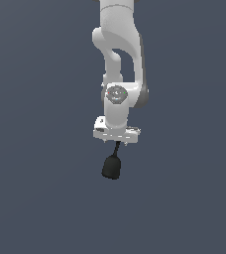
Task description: Pick up the object and move it to a goal position.
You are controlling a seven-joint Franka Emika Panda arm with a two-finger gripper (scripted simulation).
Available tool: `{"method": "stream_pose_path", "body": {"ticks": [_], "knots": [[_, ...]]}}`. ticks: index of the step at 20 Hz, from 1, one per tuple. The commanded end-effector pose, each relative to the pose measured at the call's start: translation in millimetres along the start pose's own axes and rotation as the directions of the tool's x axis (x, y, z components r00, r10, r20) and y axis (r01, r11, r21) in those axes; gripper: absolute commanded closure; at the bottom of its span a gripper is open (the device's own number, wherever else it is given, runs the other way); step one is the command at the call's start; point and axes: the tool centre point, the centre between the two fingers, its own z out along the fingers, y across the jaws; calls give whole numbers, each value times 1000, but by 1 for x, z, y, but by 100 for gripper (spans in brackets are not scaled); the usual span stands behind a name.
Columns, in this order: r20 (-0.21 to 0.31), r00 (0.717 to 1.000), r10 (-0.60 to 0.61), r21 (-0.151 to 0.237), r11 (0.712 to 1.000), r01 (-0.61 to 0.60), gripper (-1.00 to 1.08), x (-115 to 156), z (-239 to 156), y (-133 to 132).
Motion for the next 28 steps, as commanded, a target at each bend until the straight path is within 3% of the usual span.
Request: {"method": "stream_pose_path", "body": {"ticks": [1,21,22,28], "knots": [[-2,1000,8,-1,1000,-8,-92,-1,3,1],[-2,1000,9,-1,1000,-9,-92,-1,54,1],[-2,1000,9,-1,1000,-9,108,-1,54,1],[-2,1000,9,-1,1000,-9,108,-1,54,1]]}}
